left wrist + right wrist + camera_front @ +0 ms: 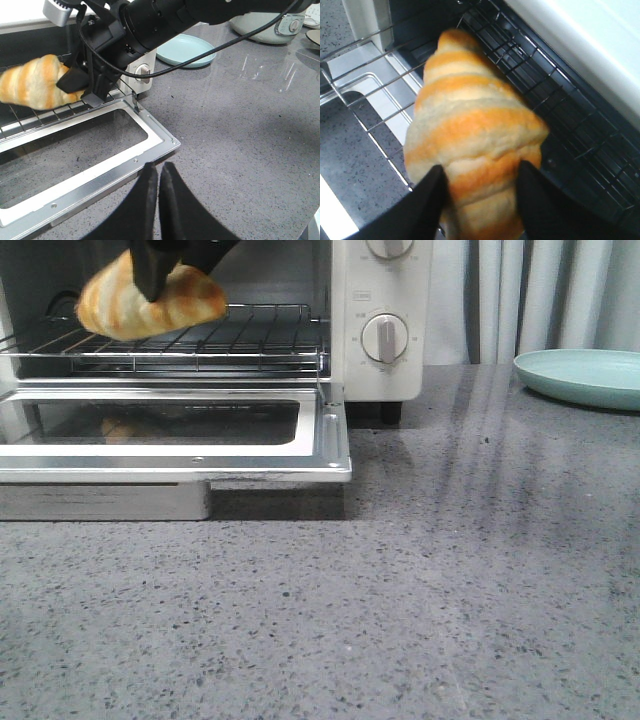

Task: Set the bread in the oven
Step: 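Lower the croissant onto the wire rack and open the right gripper, then withdraw the right gripper out of the oven away from the rack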

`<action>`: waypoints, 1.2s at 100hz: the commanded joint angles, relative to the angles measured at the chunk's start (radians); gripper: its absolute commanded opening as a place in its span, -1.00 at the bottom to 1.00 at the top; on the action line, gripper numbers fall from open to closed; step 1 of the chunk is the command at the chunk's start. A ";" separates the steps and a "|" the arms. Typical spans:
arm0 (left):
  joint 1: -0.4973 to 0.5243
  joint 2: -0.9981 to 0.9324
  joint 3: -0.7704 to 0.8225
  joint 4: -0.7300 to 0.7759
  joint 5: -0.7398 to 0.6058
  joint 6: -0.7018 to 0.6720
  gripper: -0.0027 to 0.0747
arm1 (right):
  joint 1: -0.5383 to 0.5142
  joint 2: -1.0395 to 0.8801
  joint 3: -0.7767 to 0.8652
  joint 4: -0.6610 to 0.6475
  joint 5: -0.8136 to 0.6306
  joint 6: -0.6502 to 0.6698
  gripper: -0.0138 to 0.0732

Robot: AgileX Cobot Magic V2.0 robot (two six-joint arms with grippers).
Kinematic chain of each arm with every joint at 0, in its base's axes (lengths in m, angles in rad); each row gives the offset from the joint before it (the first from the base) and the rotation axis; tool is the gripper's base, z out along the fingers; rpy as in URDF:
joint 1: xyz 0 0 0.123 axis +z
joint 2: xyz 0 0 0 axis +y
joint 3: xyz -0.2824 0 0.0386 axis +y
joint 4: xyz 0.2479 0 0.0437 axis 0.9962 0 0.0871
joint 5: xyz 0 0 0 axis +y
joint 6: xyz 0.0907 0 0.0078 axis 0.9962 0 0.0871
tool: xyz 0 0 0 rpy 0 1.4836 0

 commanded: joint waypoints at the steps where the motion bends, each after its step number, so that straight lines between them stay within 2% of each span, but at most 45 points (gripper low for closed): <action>1: 0.003 0.009 -0.029 -0.025 -0.060 -0.001 -0.99 | -0.013 -0.059 -0.031 -0.048 -0.078 -0.009 0.55; 16: 0.003 0.009 -0.029 -0.020 -0.092 -0.001 -0.99 | -0.011 -0.061 -0.031 -0.048 -0.069 -0.009 0.51; 30: 0.003 -0.004 -0.029 -0.007 -0.139 -0.001 -0.99 | 0.012 -0.086 -0.031 -0.040 -0.022 -0.009 0.31; 39: 0.003 -0.032 -0.029 0.020 -0.169 -0.001 -0.99 | 0.043 -0.109 -0.031 -0.027 0.038 -0.009 0.06; 52: 0.003 -0.112 -0.017 0.047 -0.256 -0.004 -0.99 | 0.099 -0.165 -0.029 0.003 0.122 -0.009 -0.49; 62: 0.003 -0.200 0.016 0.059 -0.359 -0.004 -0.99 | 0.157 -0.235 -0.006 0.003 0.123 -0.009 -0.86; 69: 0.003 -0.252 0.046 0.083 -0.369 -0.004 -0.99 | 0.192 -0.312 0.041 0.003 0.090 -0.009 -0.79; 82: 0.003 -0.317 0.111 0.097 -0.329 -0.011 -0.99 | 0.221 -0.510 0.196 -0.032 0.016 -0.009 -0.79; 105: 0.003 -0.345 0.197 0.097 -0.326 -0.011 -0.99 | 0.216 -0.974 0.619 -0.192 -0.062 0.000 -0.79; 120: 0.003 -0.345 0.238 0.097 -0.346 -0.011 -0.99 | 0.193 -1.317 0.898 -0.232 -0.061 0.000 -0.79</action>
